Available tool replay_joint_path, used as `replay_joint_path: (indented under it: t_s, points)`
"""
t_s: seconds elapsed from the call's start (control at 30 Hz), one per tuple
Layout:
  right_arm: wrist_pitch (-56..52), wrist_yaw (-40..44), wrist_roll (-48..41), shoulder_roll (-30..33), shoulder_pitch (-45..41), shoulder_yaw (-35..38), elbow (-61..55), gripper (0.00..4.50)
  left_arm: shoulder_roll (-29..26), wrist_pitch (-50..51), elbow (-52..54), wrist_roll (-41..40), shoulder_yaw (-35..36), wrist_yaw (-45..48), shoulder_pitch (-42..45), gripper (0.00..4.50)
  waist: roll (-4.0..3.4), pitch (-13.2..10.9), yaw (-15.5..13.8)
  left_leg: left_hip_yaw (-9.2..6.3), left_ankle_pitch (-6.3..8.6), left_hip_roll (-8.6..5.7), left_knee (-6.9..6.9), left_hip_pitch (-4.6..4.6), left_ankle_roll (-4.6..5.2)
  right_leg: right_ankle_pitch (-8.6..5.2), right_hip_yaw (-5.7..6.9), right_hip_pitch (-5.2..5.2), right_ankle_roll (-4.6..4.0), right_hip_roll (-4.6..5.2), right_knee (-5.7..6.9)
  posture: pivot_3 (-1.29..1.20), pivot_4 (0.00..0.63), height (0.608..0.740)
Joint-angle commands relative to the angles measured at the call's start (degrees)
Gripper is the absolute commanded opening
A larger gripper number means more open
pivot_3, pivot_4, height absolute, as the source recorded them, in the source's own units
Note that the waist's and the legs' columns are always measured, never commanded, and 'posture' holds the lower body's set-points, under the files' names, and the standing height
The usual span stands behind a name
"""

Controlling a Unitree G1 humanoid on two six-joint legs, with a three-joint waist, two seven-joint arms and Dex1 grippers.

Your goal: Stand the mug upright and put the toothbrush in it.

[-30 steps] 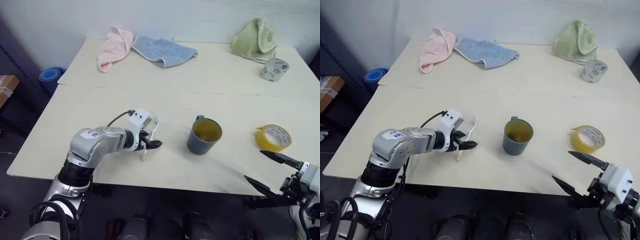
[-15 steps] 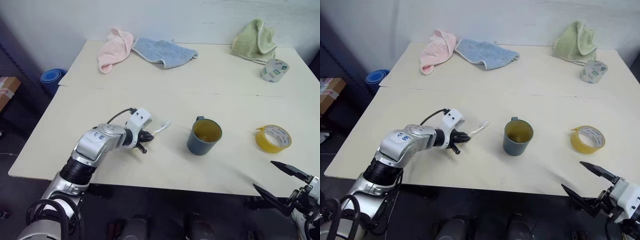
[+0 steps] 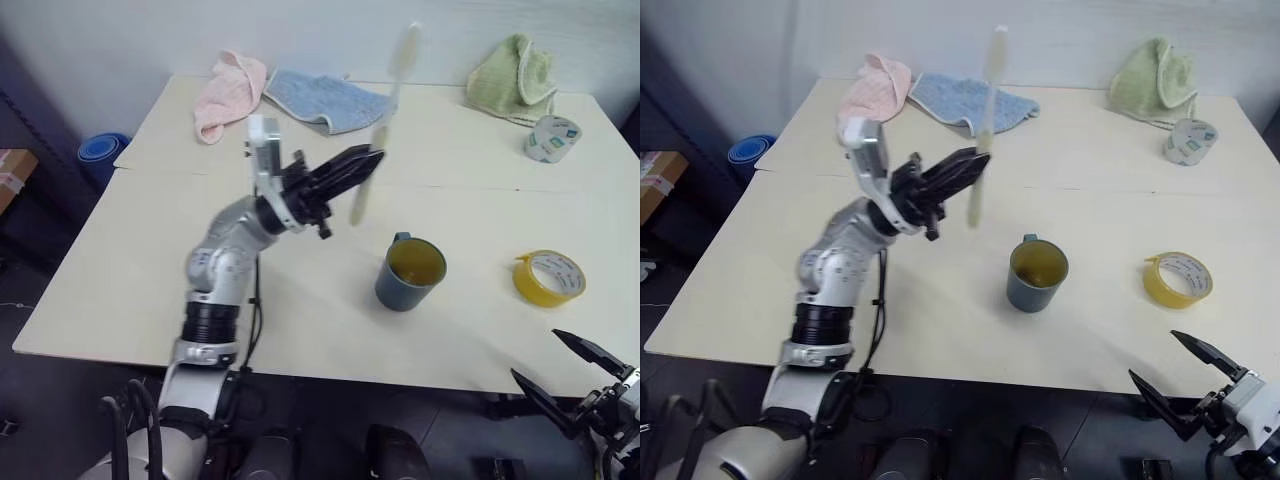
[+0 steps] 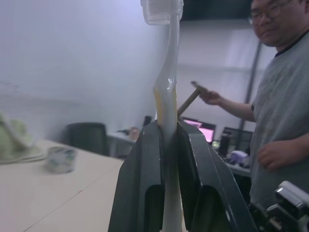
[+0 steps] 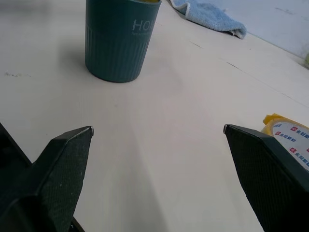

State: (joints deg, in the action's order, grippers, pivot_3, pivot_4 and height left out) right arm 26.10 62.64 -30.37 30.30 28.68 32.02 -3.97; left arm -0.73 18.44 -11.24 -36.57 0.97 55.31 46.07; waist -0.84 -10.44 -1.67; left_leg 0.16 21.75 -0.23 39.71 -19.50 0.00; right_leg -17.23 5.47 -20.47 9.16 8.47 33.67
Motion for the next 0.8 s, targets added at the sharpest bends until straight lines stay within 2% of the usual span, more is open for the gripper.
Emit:
replay_joint_path:
  t_s: [0.03, 0.2, 0.33, 0.37, 0.4, 0.53, 0.63, 0.8]
  points:
    - [1.03, -2.00, 0.34, -0.71, 1.04, 0.52, -2.74, 4.50, 3.65, -7.69, -5.37, 3.45, -2.82, 3.41, 1.33, 0.11, 0.01, -0.01, 0.12, 0.02, -0.01, 0.01, 0.00, -0.02, 0.02, 0.00, -0.01, -0.02, 0.00, -0.01, -0.05, 0.00, 0.150, 0.740]
    - [1.26, -4.70, 1.07, -1.59, 1.82, 0.67, -4.64, 4.50, 8.01, -22.25, -16.06, 10.67, -5.93, 6.21, 0.27, 0.11, 0.02, -0.01, 0.10, 0.10, 0.00, 0.01, -0.04, -0.02, 0.06, 0.00, -0.04, -0.07, 0.00, 0.00, -0.07, 0.00, 0.150, 0.740]
    - [1.08, -5.71, 1.32, -1.72, 2.38, 0.46, -5.66, 4.50, 9.06, -26.00, -20.34, 11.26, -5.55, 7.95, 0.21, 1.47, 0.03, -0.02, 0.10, 0.14, 0.02, 0.01, -0.04, -0.05, 0.12, 0.00, -0.07, -0.10, 0.00, 0.00, -0.13, 0.00, 0.150, 0.740]
    - [1.00, -5.91, 1.37, -1.72, 2.43, 0.37, -5.88, 4.50, 8.95, -26.30, -20.19, 11.36, -5.67, 8.27, 0.07, 1.55, 0.03, -0.02, 0.10, 0.15, 0.02, 0.01, -0.04, -0.06, 0.12, 0.00, -0.07, -0.10, 0.00, 0.00, -0.14, 0.00, 0.150, 0.740]
    - [0.88, -6.07, 1.40, -1.67, 2.35, 0.25, -6.03, 4.50, 8.72, -26.36, -19.52, 11.32, -5.39, 7.78, 0.00, 1.93, 0.03, -0.02, 0.11, 0.15, 0.03, 0.01, -0.04, -0.05, 0.14, 0.00, -0.08, -0.10, 0.00, 0.00, -0.13, 0.00, 0.150, 0.740]
    - [-1.13, -5.43, 0.46, 0.21, 0.02, -0.67, -5.47, 4.50, 1.86, -21.11, -11.67, 9.72, -3.22, 7.37, -1.64, 2.95, 0.00, -0.01, 0.31, 0.16, 0.03, 0.03, -0.04, -0.06, 0.17, 0.00, -0.09, -0.11, 0.00, 0.00, -0.13, 0.00, 0.150, 0.740]
    - [-3.43, -3.30, -0.65, 2.28, -2.35, -1.74, -3.74, 4.50, -7.11, -16.37, -4.38, 9.64, -2.75, 10.04, -5.56, 2.95, -0.04, 0.01, 0.89, 0.24, 0.03, 0.09, -0.10, 0.09, 0.16, 0.00, -0.12, -0.16, -0.01, 0.00, 0.09, 0.00, 0.150, 0.740]
    - [-6.93, 2.92, -2.27, 7.97, -9.73, -3.63, 2.64, 4.50, -24.87, -18.56, 1.20, 14.98, 1.15, 11.42, -14.72, 2.95, -0.07, -0.02, 0.78, 0.22, 0.04, 0.11, -0.15, 0.22, 0.15, 0.00, -0.14, -0.14, -0.01, 0.00, 0.17, 0.00, 0.150, 0.740]
